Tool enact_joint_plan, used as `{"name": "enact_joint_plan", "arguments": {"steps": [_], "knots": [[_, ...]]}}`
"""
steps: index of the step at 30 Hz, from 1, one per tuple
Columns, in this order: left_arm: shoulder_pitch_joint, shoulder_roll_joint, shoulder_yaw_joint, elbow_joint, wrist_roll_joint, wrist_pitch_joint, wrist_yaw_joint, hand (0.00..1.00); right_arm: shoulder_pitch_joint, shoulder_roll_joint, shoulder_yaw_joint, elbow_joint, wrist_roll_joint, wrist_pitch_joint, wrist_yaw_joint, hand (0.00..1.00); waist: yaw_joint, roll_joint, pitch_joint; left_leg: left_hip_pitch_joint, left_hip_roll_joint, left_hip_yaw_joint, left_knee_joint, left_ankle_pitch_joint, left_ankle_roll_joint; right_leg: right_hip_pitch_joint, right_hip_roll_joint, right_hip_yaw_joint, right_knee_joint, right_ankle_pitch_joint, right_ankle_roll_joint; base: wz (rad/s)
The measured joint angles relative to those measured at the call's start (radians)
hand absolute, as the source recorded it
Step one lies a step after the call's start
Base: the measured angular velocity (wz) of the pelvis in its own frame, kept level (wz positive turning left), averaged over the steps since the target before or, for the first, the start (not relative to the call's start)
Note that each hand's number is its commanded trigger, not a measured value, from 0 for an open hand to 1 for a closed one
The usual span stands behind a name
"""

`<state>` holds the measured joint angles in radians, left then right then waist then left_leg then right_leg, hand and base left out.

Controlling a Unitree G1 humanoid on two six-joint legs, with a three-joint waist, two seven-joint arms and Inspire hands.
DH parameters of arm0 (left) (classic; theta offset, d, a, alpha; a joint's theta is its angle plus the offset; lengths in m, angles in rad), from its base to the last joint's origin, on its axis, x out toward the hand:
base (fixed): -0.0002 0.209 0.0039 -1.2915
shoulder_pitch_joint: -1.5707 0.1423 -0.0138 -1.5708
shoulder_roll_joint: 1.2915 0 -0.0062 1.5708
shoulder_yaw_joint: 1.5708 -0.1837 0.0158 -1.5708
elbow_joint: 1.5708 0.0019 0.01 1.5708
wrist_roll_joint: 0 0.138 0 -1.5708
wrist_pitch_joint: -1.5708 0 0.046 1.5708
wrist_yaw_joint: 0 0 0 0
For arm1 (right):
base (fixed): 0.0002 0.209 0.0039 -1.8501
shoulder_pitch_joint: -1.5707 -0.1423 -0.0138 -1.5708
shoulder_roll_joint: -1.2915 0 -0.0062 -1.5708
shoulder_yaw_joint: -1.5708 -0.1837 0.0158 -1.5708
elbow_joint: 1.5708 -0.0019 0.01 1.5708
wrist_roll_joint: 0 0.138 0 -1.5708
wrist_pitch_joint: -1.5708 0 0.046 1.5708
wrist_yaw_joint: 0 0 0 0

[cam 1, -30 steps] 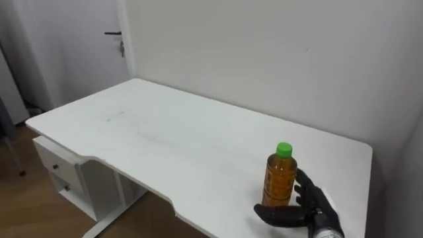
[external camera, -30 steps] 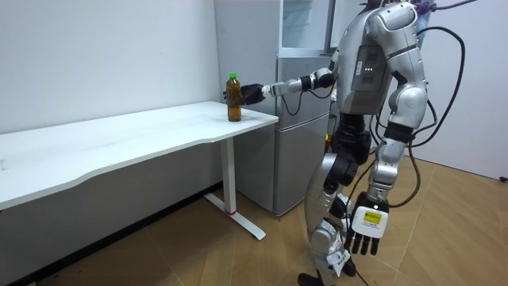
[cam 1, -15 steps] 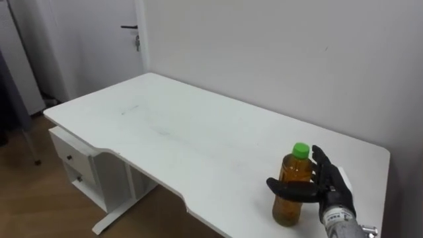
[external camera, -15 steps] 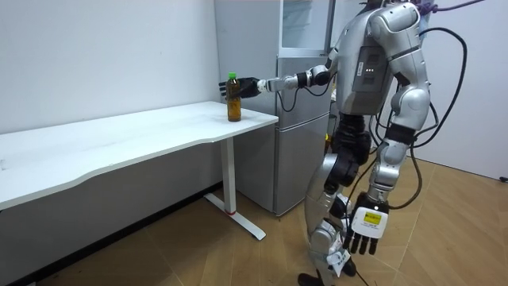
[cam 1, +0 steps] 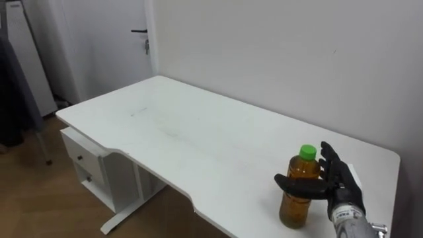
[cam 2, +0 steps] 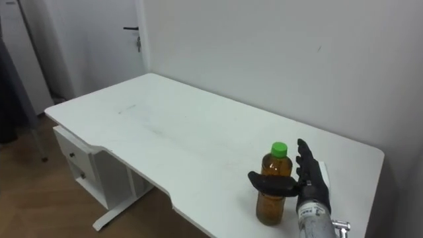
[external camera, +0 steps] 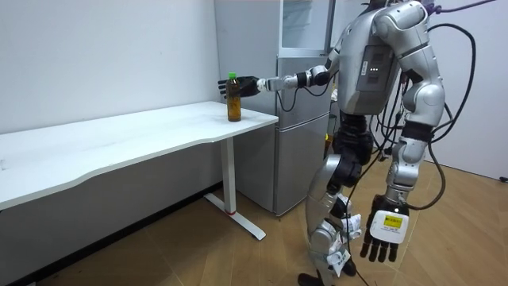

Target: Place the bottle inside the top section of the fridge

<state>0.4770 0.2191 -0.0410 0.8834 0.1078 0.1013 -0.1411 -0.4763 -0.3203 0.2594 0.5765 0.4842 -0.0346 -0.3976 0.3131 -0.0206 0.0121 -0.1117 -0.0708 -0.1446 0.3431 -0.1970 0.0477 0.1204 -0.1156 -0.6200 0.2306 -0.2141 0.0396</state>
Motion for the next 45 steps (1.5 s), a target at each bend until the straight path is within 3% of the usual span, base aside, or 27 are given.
{"name": "enact_joint_plan", "arguments": {"steps": [3, 8, 18, 24, 35, 36, 37, 38, 45], "knots": [[-0.001, 0.000, -0.001, 0.000, -0.005, 0.000, 0.005, 0.00, 0.000, -0.005, -0.010, 0.045, 0.038, 0.000, 0.008, 0.00, -0.003, -0.008, 0.0027, -0.005, -0.006, -0.010, 0.005, 0.002, 0.002, 0.001, -0.004, -0.009, 0.001, -0.001, 0.001, 0.10], [-0.002, 0.001, -0.001, 0.001, -0.020, 0.000, 0.006, 0.00, 0.000, -0.005, -0.009, 0.103, 0.064, 0.000, 0.019, 0.00, 0.009, -0.003, 0.0063, -0.010, -0.007, -0.009, 0.011, 0.003, 0.004, -0.005, -0.005, -0.010, 0.003, 0.000, 0.001, 0.00], [-0.022, 0.002, -0.002, -0.004, -0.039, -0.001, 0.005, 0.00, -0.007, -0.006, -0.008, 0.149, 0.059, -0.015, 0.031, 0.00, 0.041, -0.007, 0.0053, -0.073, 0.000, 0.006, 0.018, 0.009, 0.004, -0.090, -0.012, 0.015, 0.038, 0.000, -0.002, -0.04], [-0.055, 0.003, -0.003, -0.001, -0.039, -0.046, 0.007, 0.00, -0.042, -0.004, -0.007, 0.202, 0.055, -0.039, 0.032, 0.00, 0.052, -0.021, 0.0132, -0.090, 0.000, 0.011, 0.019, 0.011, 0.004, -0.111, -0.014, 0.025, 0.044, 0.001, -0.002, -0.02], [-0.062, 0.004, -0.002, -0.002, -0.059, -0.044, 0.007, 0.00, -0.094, -0.005, -0.007, 0.248, 0.056, -0.053, 0.054, 0.00, 0.053, -0.016, 0.0190, -0.126, 0.006, 0.014, 0.035, 0.012, 0.004, -0.140, -0.005, 0.036, 0.043, 0.006, -0.011, -0.02], [-0.064, 0.004, -0.002, -0.002, -0.074, -0.044, 0.005, 0.00, -0.098, -0.005, -0.008, 0.250, 0.056, -0.053, 0.055, 0.02, 0.054, -0.015, 0.0193, -0.133, 0.006, 0.014, 0.035, 0.012, 0.003, -0.145, -0.005, 0.037, 0.044, 0.006, -0.011, 0.00], [-0.065, 0.004, -0.002, -0.001, -0.078, -0.044, 0.004, 0.00, -0.101, -0.005, -0.008, 0.250, 0.056, -0.053, 0.056, 0.62, 0.054, -0.015, 0.0190, -0.138, 0.007, 0.014, 0.035, 0.013, 0.003, -0.150, -0.005, 0.038, 0.044, 0.007, -0.012, -0.04], [-0.069, 0.004, -0.002, 0.000, -0.080, -0.042, 0.002, 0.00, -0.109, -0.006, -0.009, 0.250, 0.056, -0.054, 0.060, 1.00, 0.054, -0.016, 0.0189, -0.143, 0.007, 0.014, 0.036, 0.014, 0.002, -0.160, -0.004, 0.040, 0.044, 0.009, -0.016, -0.05], [-0.072, 0.004, -0.003, 0.023, -0.196, -0.038, 0.000, 0.00, -0.138, -0.031, -0.019, 0.283, 0.057, -0.055, 0.062, 1.00, 0.058, -0.008, 0.0217, -0.158, 0.007, 0.014, 0.036, 0.020, 0.002, -0.176, -0.004, 0.039, 0.044, 0.011, -0.020, -0.01]]}}
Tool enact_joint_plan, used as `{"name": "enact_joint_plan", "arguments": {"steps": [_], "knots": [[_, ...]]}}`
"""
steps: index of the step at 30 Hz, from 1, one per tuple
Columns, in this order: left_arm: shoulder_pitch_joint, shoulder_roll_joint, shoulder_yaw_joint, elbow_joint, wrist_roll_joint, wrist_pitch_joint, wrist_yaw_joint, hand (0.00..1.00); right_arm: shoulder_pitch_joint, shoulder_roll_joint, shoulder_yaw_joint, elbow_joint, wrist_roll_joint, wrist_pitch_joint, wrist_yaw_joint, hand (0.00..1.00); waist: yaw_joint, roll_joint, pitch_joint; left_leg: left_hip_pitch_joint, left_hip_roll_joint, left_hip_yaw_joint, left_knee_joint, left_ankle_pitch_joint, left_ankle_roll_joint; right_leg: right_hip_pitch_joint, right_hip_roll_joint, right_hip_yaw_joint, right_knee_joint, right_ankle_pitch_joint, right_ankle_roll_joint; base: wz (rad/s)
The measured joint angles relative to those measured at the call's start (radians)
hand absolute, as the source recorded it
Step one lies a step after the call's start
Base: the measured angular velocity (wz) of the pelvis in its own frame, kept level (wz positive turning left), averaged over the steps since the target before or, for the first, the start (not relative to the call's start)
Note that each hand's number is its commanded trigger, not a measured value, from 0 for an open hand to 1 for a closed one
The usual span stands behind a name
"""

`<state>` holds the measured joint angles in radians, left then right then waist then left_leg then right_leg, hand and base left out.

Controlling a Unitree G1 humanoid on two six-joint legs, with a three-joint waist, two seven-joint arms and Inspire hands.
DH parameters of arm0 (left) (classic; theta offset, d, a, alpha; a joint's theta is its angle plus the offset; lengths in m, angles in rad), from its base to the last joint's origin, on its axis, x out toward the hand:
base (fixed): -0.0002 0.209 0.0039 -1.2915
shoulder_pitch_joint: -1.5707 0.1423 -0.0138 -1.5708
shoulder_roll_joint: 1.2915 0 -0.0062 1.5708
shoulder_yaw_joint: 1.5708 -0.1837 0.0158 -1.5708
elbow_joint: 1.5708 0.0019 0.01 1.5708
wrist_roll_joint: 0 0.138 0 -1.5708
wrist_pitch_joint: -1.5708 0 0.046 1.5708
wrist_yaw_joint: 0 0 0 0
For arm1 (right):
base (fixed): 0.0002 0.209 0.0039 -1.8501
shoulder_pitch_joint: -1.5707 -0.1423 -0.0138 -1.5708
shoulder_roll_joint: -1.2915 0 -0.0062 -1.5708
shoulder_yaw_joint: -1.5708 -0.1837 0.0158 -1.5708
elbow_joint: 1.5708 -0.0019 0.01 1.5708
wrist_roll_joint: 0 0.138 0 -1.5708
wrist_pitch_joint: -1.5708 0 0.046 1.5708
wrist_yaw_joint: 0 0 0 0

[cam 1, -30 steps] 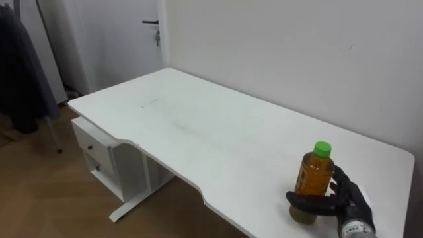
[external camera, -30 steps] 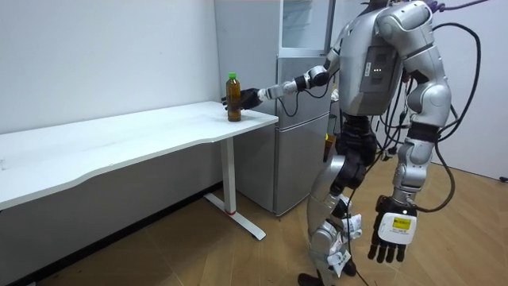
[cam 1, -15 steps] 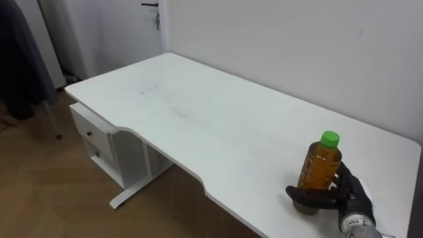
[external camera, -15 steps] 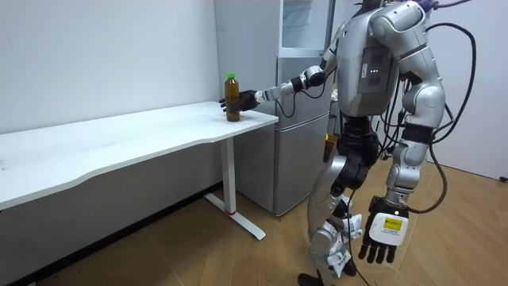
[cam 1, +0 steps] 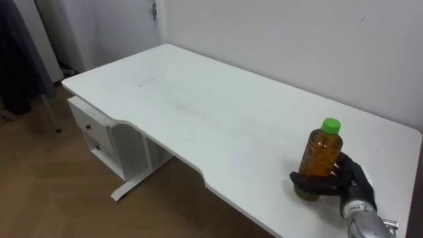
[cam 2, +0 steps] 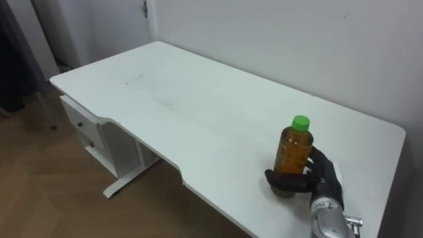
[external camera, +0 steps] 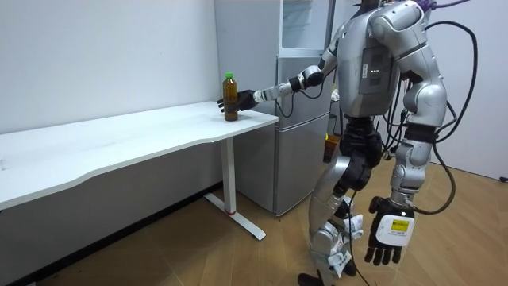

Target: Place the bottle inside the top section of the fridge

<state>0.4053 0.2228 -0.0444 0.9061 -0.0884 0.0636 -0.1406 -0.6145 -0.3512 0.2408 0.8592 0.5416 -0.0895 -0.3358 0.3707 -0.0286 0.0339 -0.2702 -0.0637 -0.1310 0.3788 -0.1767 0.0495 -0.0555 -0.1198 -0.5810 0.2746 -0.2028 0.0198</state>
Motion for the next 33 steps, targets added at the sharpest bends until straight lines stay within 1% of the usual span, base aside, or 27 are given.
{"name": "enact_joint_plan", "arguments": {"steps": [5, 13, 16, 18, 20, 21, 22, 24, 25, 27, 28, 29, 30, 31, 33], "knots": [[0.000, 0.000, -0.001, 0.000, -0.039, 0.001, -0.001, 0.00, -0.006, -0.009, -0.028, 0.002, 0.023, -0.001, -0.001, 1.00, 0.016, 0.008, -0.0007, -0.008, 0.000, 0.000, -0.003, 0.001, -0.001, -0.012, 0.001, 0.001, 0.000, 0.000, 0.000, 0.00], [0.000, 0.000, -0.009, 0.010, -0.029, 0.001, -0.001, 0.00, -0.019, -0.011, -0.027, 0.003, 0.037, 0.001, 0.012, 1.00, 0.021, 0.009, -0.0014, -0.012, 0.001, 0.006, -0.010, 0.001, -0.001, -0.023, 0.000, 0.006, -0.002, 0.000, 0.000, -0.02], [0.002, 0.000, -0.006, 0.008, -0.028, -0.001, 0.001, 0.00, -0.017, -0.011, -0.026, 0.003, 0.036, 0.011, 0.013, 1.00, 0.022, 0.010, -0.0019, 0.004, 0.003, 0.011, -0.024, 0.001, -0.001, -0.014, -0.001, 0.009, -0.002, 0.000, 0.001, -0.04], [0.002, 0.000, 0.000, 0.003, -0.028, -0.005, 0.001, 0.00, -0.017, -0.011, -0.023, -0.008, 0.030, 0.027, 0.014, 1.00, 0.021, 0.006, -0.0040, 0.007, 0.004, 0.016, -0.034, 0.003, -0.001, -0.017, -0.002, 0.013, -0.002, 0.000, 0.001, -0.06], [0.002, 0.000, 0.008, -0.001, -0.028, -0.007, 0.001, 0.00, -0.016, -0.011, -0.023, -0.016, 0.014, 0.034, 0.019, 1.00, 0.020, 0.005, -0.0048, 0.013, 0.004, 0.018, -0.036, 0.003, -0.001, -0.016, -0.004, 0.017, -0.001, -0.001, 0.002, -0.04], [0.002, 0.000, 0.013, 0.000, -0.029, -0.010, 0.001, 0.00, -0.014, -0.011, -0.019, -0.034, 0.003, 0.047, 0.020, 1.00, 0.014, 0.004, -0.0056, 0.015, 0.004, 0.018, -0.036, 0.004, -0.001, -0.015, -0.004, 0.019, -0.001, -0.001, 0.002, -0.03], [0.002, 0.000, 0.017, 0.000, -0.028, -0.013, 0.001, 0.00, -0.011, -0.011, -0.017, -0.048, 0.001, 0.052, 0.020, 1.00, 0.008, 0.002, -0.0057, 0.018, 0.005, 0.021, -0.037, 0.004, -0.001, -0.015, -0.004, 0.024, -0.001, -0.001, 0.002, -0.07], [0.002, -0.001, 0.029, 0.013, -0.027, -0.030, 0.003, 0.00, 0.016, -0.011, -0.014, -0.145, -0.027, 0.068, 0.021, 1.00, 0.004, -0.003, -0.0072, 0.033, 0.008, 0.041, -0.045, 0.005, 0.000, -0.013, -0.004, 0.050, -0.001, -0.001, 0.002, -0.21], [0.002, -0.001, 0.032, 0.017, -0.027, -0.031, 0.003, 0.00, 0.026, -0.012, -0.012, -0.179, -0.042, 0.069, 0.021, 1.00, 0.001, -0.004, -0.0071, 0.038, 0.008, 0.045, -0.047, 0.005, 0.000, -0.010, -0.004, 0.054, -0.001, -0.001, 0.002, -0.19], [0.002, -0.002, 0.059, 0.031, -0.024, -0.031, 0.003, 0.00, 0.089, -0.013, -0.012, -0.340, -0.073, 0.069, 0.023, 1.00, -0.022, -0.006, -0.0070, 0.069, 0.007, 0.048, -0.051, 0.005, 0.000, 0.017, -0.006, 0.060, -0.003, -0.001, 0.003, -0.07], [0.002, -0.003, 0.067, 0.036, -0.012, -0.031, 0.003, 0.00, 0.114, -0.013, -0.012, -0.403, -0.097, 0.069, 0.029, 1.00, -0.040, -0.008, -0.0082, 0.087, 0.006, 0.048, -0.055, 0.005, 0.000, 0.032, -0.006, 0.064, -0.006, -0.002, 0.004, 0.00], [0.001, -0.004, 0.074, 0.035, -0.003, -0.031, 0.003, 0.00, 0.129, -0.013, -0.015, -0.440, -0.114, 0.069, 0.031, 1.00, -0.045, -0.010, -0.0101, 0.094, 0.006, 0.051, -0.061, 0.005, 0.000, 0.037, -0.005, 0.073, -0.009, -0.003, 0.005, -0.15], [0.003, -0.004, 0.084, 0.036, 0.004, -0.040, 0.003, 0.00, 0.161, -0.013, -0.020, -0.519, -0.137, 0.069, 0.037, 1.00, -0.047, -0.018, -0.0146, 0.107, 0.008, 0.065, -0.076, 0.004, 0.001, 0.039, -0.001, 0.107, -0.015, -0.005, 0.008, -0.23], [0.004, -0.006, 0.084, 0.036, 0.004, -0.043, 0.003, 0.00, 0.171, -0.013, -0.020, -0.558, -0.148, 0.069, 0.043, 1.00, -0.048, -0.019, -0.0154, 0.111, 0.010, 0.075, -0.080, 0.003, 0.002, 0.039, 0.000, 0.118, -0.017, -0.005, 0.009, -0.37], [0.006, -0.013, 0.083, 0.037, 0.004, -0.046, 0.003, 0.00, 0.208, -0.013, -0.021, -0.695, -0.176, 0.069, 0.065, 1.00, -0.068, -0.019, -0.0156, 0.133, 0.017, 0.102, -0.095, 0.003, 0.002, 0.041, 0.004, 0.144, -0.018, -0.005, 0.008, -0.37]]}}
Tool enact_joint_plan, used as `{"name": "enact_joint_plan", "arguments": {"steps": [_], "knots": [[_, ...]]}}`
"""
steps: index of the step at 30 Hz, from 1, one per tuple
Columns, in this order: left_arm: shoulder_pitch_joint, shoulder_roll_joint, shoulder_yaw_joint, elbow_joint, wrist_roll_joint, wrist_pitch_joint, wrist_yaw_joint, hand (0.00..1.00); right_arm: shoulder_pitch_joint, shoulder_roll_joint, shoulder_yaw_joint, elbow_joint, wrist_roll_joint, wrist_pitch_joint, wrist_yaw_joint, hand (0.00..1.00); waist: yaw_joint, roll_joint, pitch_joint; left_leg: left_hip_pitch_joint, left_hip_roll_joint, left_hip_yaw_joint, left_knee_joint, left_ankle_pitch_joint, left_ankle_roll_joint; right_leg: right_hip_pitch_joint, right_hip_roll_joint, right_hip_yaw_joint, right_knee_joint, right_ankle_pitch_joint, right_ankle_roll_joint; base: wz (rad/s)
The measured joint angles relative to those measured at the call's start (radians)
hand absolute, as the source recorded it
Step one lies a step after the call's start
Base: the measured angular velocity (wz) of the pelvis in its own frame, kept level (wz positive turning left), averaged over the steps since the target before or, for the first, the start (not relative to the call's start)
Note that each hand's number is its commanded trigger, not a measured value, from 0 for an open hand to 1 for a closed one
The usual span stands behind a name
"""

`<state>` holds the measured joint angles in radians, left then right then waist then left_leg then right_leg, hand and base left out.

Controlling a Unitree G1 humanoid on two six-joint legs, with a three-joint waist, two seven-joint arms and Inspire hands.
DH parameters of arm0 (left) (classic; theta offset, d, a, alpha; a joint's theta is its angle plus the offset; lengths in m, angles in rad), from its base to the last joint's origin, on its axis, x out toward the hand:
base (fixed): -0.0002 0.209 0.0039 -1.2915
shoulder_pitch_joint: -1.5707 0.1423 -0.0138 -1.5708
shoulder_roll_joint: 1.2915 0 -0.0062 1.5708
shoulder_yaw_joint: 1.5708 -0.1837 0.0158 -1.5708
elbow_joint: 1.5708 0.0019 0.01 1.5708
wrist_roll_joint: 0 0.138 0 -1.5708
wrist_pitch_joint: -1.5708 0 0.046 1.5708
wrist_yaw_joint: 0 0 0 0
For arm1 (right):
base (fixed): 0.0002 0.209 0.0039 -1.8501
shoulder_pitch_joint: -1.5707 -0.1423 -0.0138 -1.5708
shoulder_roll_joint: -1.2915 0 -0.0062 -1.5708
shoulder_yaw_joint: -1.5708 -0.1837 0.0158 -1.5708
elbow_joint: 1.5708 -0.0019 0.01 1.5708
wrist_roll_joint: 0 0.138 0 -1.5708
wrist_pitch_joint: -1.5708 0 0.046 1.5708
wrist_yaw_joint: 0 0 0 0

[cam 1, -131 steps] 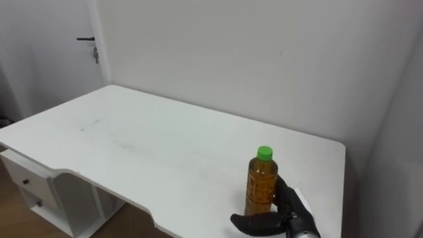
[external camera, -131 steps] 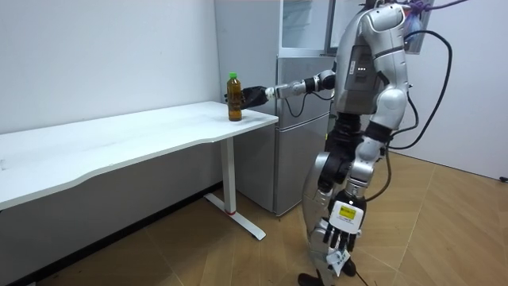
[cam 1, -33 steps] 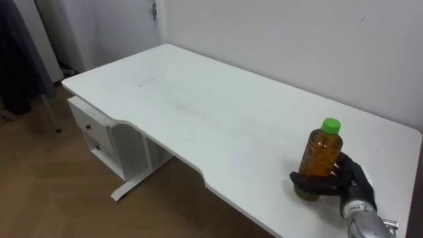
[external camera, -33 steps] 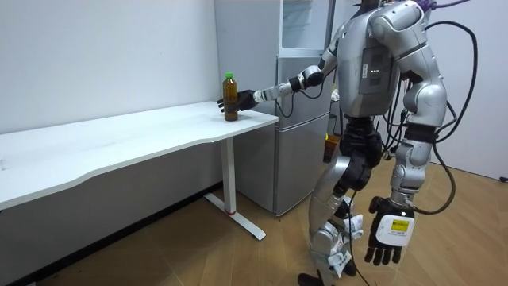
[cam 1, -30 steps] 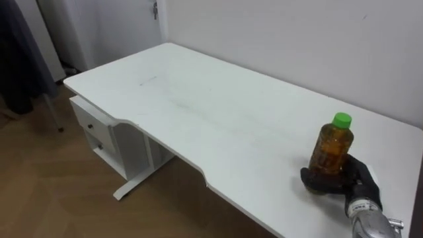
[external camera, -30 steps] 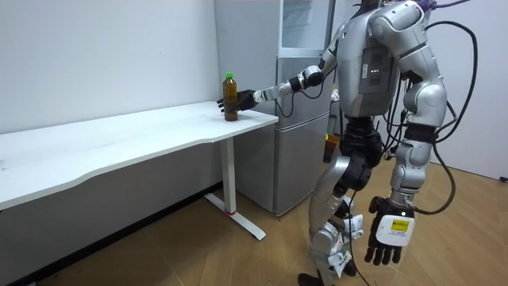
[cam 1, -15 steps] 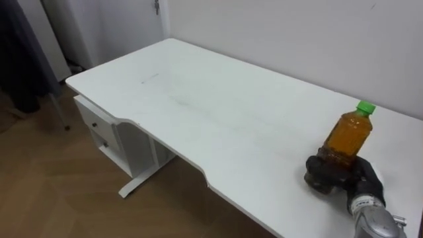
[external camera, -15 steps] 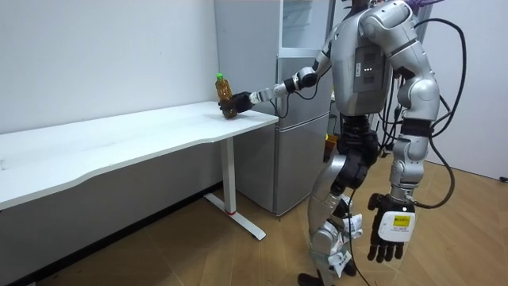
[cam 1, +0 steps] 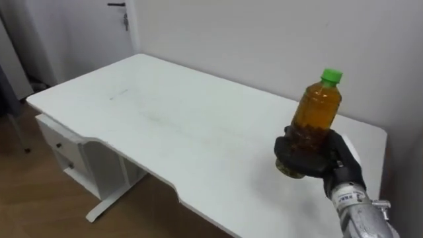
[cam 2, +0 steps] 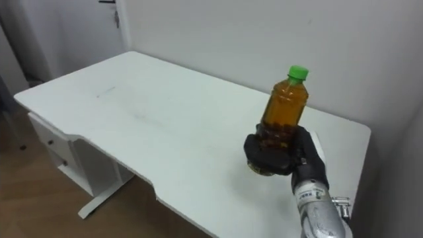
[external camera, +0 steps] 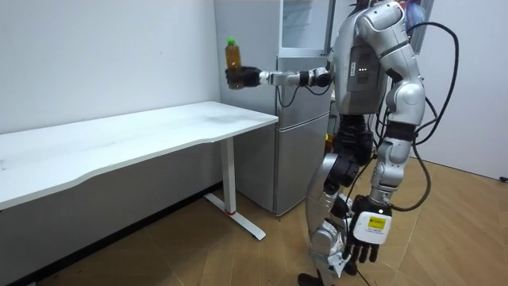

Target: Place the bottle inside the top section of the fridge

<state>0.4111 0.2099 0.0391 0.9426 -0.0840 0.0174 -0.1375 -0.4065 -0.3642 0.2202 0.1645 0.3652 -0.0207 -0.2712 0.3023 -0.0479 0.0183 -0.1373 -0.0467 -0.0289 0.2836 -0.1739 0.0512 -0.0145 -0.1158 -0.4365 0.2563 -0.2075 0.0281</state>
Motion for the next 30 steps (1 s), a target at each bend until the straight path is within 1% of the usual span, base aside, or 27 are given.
{"name": "enact_joint_plan", "arguments": {"steps": [1, 2, 3, 4, 5, 6, 7, 9, 10, 11, 12, 13, 15, 17, 18, 20, 21, 24, 26, 28, 30], "knots": [[0.001, 0.000, 0.000, 0.002, 0.000, -0.003, 0.000, 0.00, 0.010, 0.000, 0.000, -0.030, -0.011, 0.000, 0.004, 1.00, -0.004, 0.000, 0.0000, 0.009, 0.001, 0.005, -0.006, 0.000, 0.000, 0.004, 0.001, 0.005, -0.002, 0.000, -0.001, -0.33], [0.003, -0.002, 0.003, 0.006, 0.012, -0.004, 0.000, 0.00, 0.034, -0.001, -0.004, -0.082, -0.038, -0.001, 0.017, 1.00, -0.017, 0.001, -0.0018, 0.028, 0.003, 0.015, -0.016, 0.000, 0.000, 0.016, 0.004, 0.021, -0.007, 0.001, -0.001, -0.26], [0.006, -0.007, 0.020, 0.014, 0.026, -0.004, 0.000, 0.00, 0.066, -0.005, -0.009, -0.134, -0.068, -0.001, 0.032, 1.00, -0.028, 0.001, -0.0098, 0.042, 0.006, 0.024, -0.022, 0.000, 0.000, 0.024, 0.009, 0.026, -0.020, 0.007, -0.001, -0.28], [0.008, -0.009, 0.028, 0.017, 0.031, -0.004, 0.000, 0.00, 0.083, -0.009, -0.011, -0.158, -0.070, -0.001, 0.042, 1.00, -0.032, 0.000, -0.0141, 0.049, 0.009, 0.029, -0.027, 0.000, 0.000, 0.031, 0.011, 0.031, -0.024, 0.010, -0.001, -0.19], [0.011, -0.009, 0.038, 0.023, 0.027, -0.004, 0.000, 0.00, 0.104, -0.015, -0.016, -0.199, -0.067, -0.001, 0.066, 1.00, -0.057, -0.001, -0.0162, 0.057, 0.011, 0.032, -0.032, 0.000, -0.001, 0.044, 0.016, 0.039, -0.037, 0.016, -0.001, -0.18], [0.013, -0.009, 0.038, 0.025, 0.025, -0.003, 0.001, 0.00, 0.113, -0.022, -0.017, -0.226, -0.065, -0.001, 0.086, 1.00, -0.079, 0.000, -0.0157, 0.069, 0.015, 0.040, -0.035, -0.001, -0.001, 0.052, 0.018, 0.050, -0.036, 0.018, -0.002, -0.19], [0.013, -0.010, 0.038, 0.027, 0.025, -0.003, 0.001, 0.00, 0.113, -0.023, -0.017, -0.234, -0.065, -0.001, 0.095, 1.00, -0.084, 0.002, -0.0148, 0.076, 0.017, 0.050, -0.039, -0.001, -0.001, 0.054, 0.019, 0.056, -0.036, 0.019, -0.003, -0.33], [0.013, -0.015, 0.046, 0.029, 0.032, -0.006, 0.002, 0.00, 0.119, -0.026, -0.040, -0.268, -0.067, -0.001, 0.127, 1.00, -0.111, 0.006, -0.0163, 0.096, 0.022, 0.076, -0.054, 0.001, -0.003, 0.054, 0.022, 0.084, -0.033, 0.022, -0.006, -0.39], [0.013, -0.017, 0.053, 0.029, 0.033, -0.006, 0.002, 0.00, 0.124, -0.028, -0.050, -0.280, -0.068, -0.001, 0.134, 1.00, -0.114, 0.007, -0.0179, 0.101, 0.023, 0.083, -0.059, 0.002, -0.003, 0.051, 0.023, 0.092, -0.031, 0.023, -0.007, -0.38], [0.013, -0.020, 0.071, 0.025, 0.037, -0.006, 0.003, 0.00, 0.139, -0.033, -0.071, -0.315, -0.067, -0.001, 0.142, 1.00, -0.123, 0.005, -0.0191, 0.112, 0.024, 0.094, -0.069, 0.003, -0.004, 0.050, 0.026, 0.112, -0.030, 0.024, -0.007, -0.37], [0.013, -0.021, 0.084, 0.024, 0.040, -0.006, 0.005, 0.00, 0.153, -0.034, -0.093, -0.348, -0.067, -0.001, 0.152, 1.00, -0.134, 0.001, -0.0218, 0.119, 0.027, 0.103, -0.076, 0.003, -0.005, 0.051, 0.028, 0.124, -0.031, 0.024, -0.008, -0.30], [0.013, -0.021, 0.086, 0.025, 0.044, -0.006, 0.006, 0.00, 0.158, -0.034, -0.103, -0.365, -0.065, -0.001, 0.156, 1.00, -0.139, 0.000, -0.0226, 0.123, 0.028, 0.107, -0.079, 0.003, -0.006, 0.052, 0.029, 0.127, -0.032, 0.024, -0.008, -0.21], [0.006, -0.022, 0.090, 0.031, 0.059, -0.006, 0.010, 0.00, 0.172, -0.034, -0.145, -0.422, -0.059, -0.001, 0.174, 1.00, -0.166, -0.002, -0.0211, 0.150, 0.032, 0.125, -0.087, 0.003, -0.007, 0.068, 0.033, 0.135, -0.036, 0.024, -0.008, -0.20], [-0.008, -0.022, 0.104, 0.046, 0.058, -0.005, 0.011, 0.00, 0.174, -0.039, -0.174, -0.448, -0.054, -0.001, 0.181, 1.00, -0.176, -0.003, -0.0214, 0.168, 0.034, 0.136, -0.097, 0.002, -0.008, 0.075, 0.036, 0.149, -0.037, 0.024, -0.008, -0.22], [-0.017, -0.022, 0.105, 0.054, 0.058, -0.006, 0.014, 0.00, 0.174, -0.048, -0.189, -0.467, -0.054, -0.001, 0.183, 1.00, -0.190, -0.005, -0.0208, 0.173, 0.034, 0.137, -0.098, 0.002, -0.009, 0.077, 0.037, 0.157, -0.036, 0.024, -0.009, -0.11], [-0.026, -0.022, 0.105, 0.070, 0.059, -0.007, 0.019, 0.00, 0.175, -0.063, -0.208, -0.493, -0.056, -0.001, 0.189, 1.00, -0.204, -0.007, -0.0190, 0.184, 0.036, 0.147, -0.106, 0.002, -0.009, 0.080, 0.039, 0.165, -0.037, 0.024, -0.009, -0.15], [-0.027, -0.022, 0.106, 0.078, 0.060, -0.007, 0.021, 0.00, 0.175, -0.068, -0.216, -0.505, -0.057, -0.001, 0.194, 1.00, -0.216, -0.010, -0.0203, 0.188, 0.037, 0.156, -0.110, 0.000, -0.011, 0.081, 0.041, 0.171, -0.037, 0.024, -0.009, -0.20], [-0.030, -0.019, 0.113, 0.086, 0.095, -0.006, 0.024, 0.00, 0.185, -0.070, -0.235, -0.532, -0.062, -0.001, 0.214, 1.00, -0.232, -0.017, -0.0202, 0.201, 0.042, 0.172, -0.116, -0.003, -0.014, 0.082, 0.046, 0.187, -0.038, 0.025, -0.010, -0.19], [-0.033, -0.019, 0.113, 0.089, 0.098, -0.005, 0.024, 0.00, 0.197, -0.070, -0.244, -0.537, -0.061, 0.000, 0.231, 1.00, -0.242, -0.021, -0.0226, 0.204, 0.044, 0.177, -0.115, -0.005, -0.016, 0.083, 0.047, 0.190, -0.038, 0.025, -0.010, -0.09], [-0.037, -0.019, 0.113, 0.091, 0.097, -0.003, 0.024, 0.00, 0.202, -0.070, -0.245, -0.537, -0.061, 0.003, 0.245, 1.00, -0.247, -0.021, -0.0228, 0.207, 0.047, 0.186, -0.115, -0.007, -0.017, 0.083, 0.050, 0.194, -0.038, 0.027, -0.012, -0.12], [-0.048, -0.018, 0.115, 0.098, 0.097, -0.002, 0.023, 0.00, 0.204, -0.071, -0.258, -0.537, -0.060, 0.016, 0.262, 1.00, -0.253, -0.021, -0.0226, 0.206, 0.051, 0.192, -0.113, -0.010, -0.019, 0.080, 0.053, 0.202, -0.039, 0.027, -0.013, -0.08]]}}
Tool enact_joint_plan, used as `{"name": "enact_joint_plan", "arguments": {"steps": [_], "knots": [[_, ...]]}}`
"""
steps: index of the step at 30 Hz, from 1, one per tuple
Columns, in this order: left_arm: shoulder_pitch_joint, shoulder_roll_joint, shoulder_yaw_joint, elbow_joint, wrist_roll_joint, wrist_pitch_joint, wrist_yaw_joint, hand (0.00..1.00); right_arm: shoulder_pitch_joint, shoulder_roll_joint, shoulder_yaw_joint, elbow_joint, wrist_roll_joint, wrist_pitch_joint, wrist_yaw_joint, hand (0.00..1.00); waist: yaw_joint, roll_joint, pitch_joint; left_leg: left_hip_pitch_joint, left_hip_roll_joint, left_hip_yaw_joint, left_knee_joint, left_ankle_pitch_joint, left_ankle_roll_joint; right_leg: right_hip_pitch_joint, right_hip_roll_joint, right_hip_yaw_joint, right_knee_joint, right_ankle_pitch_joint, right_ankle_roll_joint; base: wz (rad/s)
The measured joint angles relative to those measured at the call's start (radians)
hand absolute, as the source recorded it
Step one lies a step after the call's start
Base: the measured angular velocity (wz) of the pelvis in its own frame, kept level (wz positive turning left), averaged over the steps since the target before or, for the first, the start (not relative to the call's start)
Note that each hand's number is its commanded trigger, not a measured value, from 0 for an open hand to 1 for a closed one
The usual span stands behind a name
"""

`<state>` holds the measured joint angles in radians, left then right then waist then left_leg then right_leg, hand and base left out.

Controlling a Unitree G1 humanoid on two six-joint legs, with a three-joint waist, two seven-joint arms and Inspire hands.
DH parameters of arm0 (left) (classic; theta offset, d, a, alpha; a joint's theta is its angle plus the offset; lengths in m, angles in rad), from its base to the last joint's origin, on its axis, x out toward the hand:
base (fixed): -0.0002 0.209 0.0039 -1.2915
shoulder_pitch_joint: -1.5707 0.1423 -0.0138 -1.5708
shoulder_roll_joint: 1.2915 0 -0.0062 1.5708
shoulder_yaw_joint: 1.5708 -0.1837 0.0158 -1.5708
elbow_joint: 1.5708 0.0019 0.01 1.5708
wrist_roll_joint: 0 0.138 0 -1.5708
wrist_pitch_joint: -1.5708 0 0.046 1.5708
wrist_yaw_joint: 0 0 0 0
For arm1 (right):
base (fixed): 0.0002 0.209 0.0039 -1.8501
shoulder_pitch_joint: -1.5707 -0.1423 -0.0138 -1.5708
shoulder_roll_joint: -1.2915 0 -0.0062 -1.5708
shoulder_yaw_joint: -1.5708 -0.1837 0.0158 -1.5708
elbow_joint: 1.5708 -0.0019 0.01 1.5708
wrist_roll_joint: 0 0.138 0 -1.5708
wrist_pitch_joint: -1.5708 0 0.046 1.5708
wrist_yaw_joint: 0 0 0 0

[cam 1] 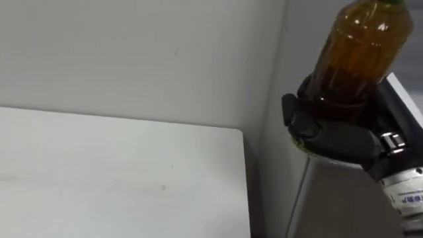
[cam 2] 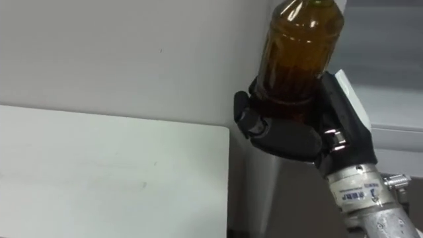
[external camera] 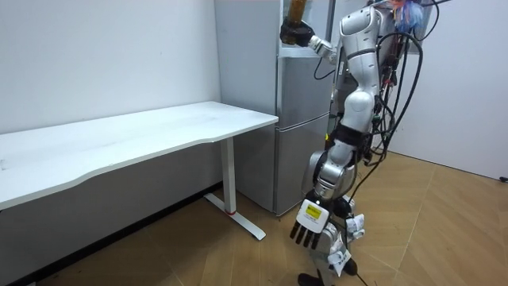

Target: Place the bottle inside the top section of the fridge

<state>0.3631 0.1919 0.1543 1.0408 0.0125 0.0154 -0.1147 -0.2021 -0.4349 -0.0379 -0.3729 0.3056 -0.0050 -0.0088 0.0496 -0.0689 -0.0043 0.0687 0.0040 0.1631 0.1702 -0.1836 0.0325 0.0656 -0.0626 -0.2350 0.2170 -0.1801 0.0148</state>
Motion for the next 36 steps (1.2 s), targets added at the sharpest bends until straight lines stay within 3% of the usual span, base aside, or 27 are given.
{"name": "enact_joint_plan", "arguments": {"steps": [13, 19, 21, 31, 34, 36], "knots": [[-0.001, -0.012, 0.045, -0.002, 0.002, 0.002, -0.003, 0.00, 0.074, -0.001, -0.164, -0.069, -0.036, 0.011, 0.009, 1.00, -0.039, 0.000, -0.0041, -0.014, 0.005, 0.008, 0.001, -0.004, -0.004, -0.014, 0.008, 0.019, -0.012, 0.002, -0.003, -0.02], [0.004, -0.013, 0.078, 0.003, 0.004, 0.001, -0.006, 0.00, 0.078, -0.023, -0.227, -0.069, -0.103, 0.016, -0.009, 1.00, -0.046, -0.003, -0.0016, 0.001, 0.008, 0.025, -0.002, -0.008, -0.005, -0.009, 0.011, 0.029, -0.011, 0.002, -0.003, -0.09], [0.005, -0.013, 0.091, 0.003, 0.004, 0.001, -0.006, 0.00, 0.089, -0.040, -0.265, -0.060, -0.114, 0.016, -0.030, 1.00, -0.047, -0.007, 0.0040, 0.014, 0.009, 0.025, -0.003, -0.012, -0.006, 0.005, 0.012, 0.029, -0.013, 0.002, -0.003, 0.00], [0.026, -0.012, 0.098, -0.003, 0.003, 0.000, -0.005, 0.00, 0.106, -0.041, -0.294, 0.063, -0.104, 0.017, -0.090, 1.00, -0.045, -0.019, 0.0080, 0.023, 0.011, 0.027, 0.003, -0.018, -0.008, 0.007, 0.015, 0.035, -0.011, 0.002, -0.003, -0.01], [0.026, -0.008, 0.098, -0.003, 0.005, 0.003, -0.005, 0.00, 0.103, -0.041, -0.294, 0.147, -0.082, 0.036, -0.096, 1.00, -0.042, -0.032, 0.0089, 0.013, 0.012, 0.025, 0.008, -0.018, -0.007, 0.002, 0.014, 0.031, -0.011, 0.002, -0.003, 0.01], [0.026, -0.006, 0.098, -0.002, 0.005, 0.010, -0.005, 0.00, 0.102, -0.041, -0.294, 0.185, -0.069, 0.076, -0.103, 1.00, -0.039, -0.038, 0.0099, 0.010, 0.012, 0.025, 0.010, -0.019, -0.007, 0.002, 0.014, 0.031, -0.009, 0.002, -0.003, 0.00]]}}
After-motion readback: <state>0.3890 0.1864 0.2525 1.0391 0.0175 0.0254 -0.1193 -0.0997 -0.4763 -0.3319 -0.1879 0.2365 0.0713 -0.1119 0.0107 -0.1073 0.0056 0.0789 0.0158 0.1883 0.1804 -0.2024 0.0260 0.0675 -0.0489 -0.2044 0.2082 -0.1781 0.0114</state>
